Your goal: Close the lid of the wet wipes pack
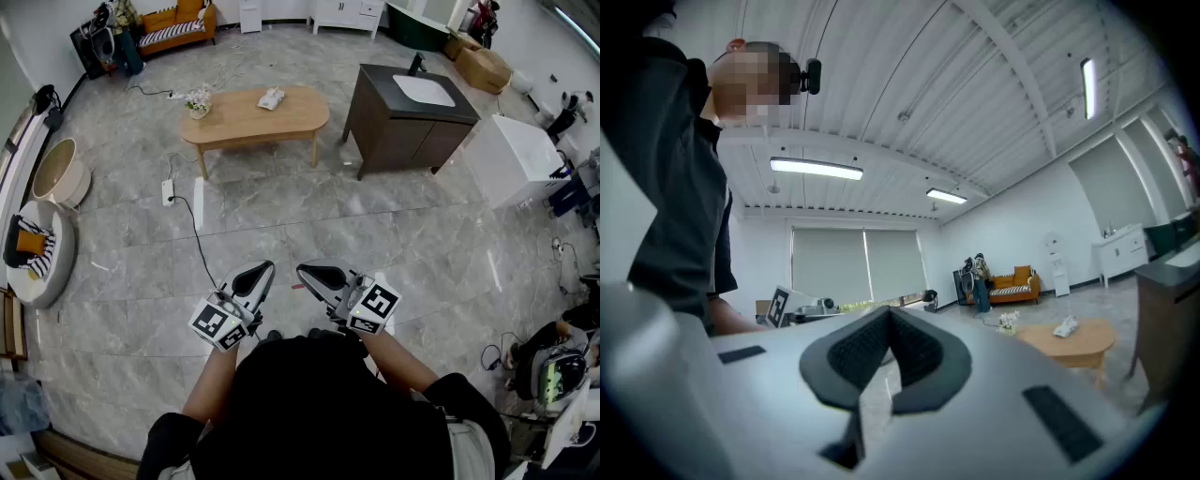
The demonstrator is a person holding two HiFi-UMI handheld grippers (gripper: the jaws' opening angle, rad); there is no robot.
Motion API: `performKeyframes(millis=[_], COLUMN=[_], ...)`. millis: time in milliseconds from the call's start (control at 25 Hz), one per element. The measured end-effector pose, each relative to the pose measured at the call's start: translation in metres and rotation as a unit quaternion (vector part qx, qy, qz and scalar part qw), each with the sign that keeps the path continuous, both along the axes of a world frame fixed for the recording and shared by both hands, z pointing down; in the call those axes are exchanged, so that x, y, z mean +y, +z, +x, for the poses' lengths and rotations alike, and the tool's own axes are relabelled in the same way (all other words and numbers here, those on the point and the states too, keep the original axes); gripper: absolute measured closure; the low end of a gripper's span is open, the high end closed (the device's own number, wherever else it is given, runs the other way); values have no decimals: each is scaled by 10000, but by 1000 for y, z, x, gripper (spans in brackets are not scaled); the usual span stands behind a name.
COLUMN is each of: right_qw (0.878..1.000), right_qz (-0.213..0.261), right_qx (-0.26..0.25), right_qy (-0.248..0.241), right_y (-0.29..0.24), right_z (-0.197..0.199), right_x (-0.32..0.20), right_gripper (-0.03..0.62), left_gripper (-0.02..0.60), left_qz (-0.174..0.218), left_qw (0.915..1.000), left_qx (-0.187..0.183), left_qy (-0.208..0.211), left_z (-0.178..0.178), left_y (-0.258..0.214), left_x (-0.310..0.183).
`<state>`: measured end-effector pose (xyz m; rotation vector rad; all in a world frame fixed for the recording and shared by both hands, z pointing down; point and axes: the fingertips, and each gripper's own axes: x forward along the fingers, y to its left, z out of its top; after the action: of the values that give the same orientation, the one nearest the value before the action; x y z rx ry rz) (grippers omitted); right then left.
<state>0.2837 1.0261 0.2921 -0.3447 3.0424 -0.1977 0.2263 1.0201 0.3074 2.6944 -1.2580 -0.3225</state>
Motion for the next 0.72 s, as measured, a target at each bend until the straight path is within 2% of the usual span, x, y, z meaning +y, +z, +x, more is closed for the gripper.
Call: performKeyframes(millis=[720], right_qw=[9980], right_qz=[-100], right_qx=[-258], right_qy=[566], right_y=[-4], right_z=[-22], right_x=[-5], right_gripper=[583], left_gripper=[566], left_qz=[-122], left_qw=[9989], left_qx=[221], left_qy=[404], left_z=[-38], left_y=[11], left_x=[-17])
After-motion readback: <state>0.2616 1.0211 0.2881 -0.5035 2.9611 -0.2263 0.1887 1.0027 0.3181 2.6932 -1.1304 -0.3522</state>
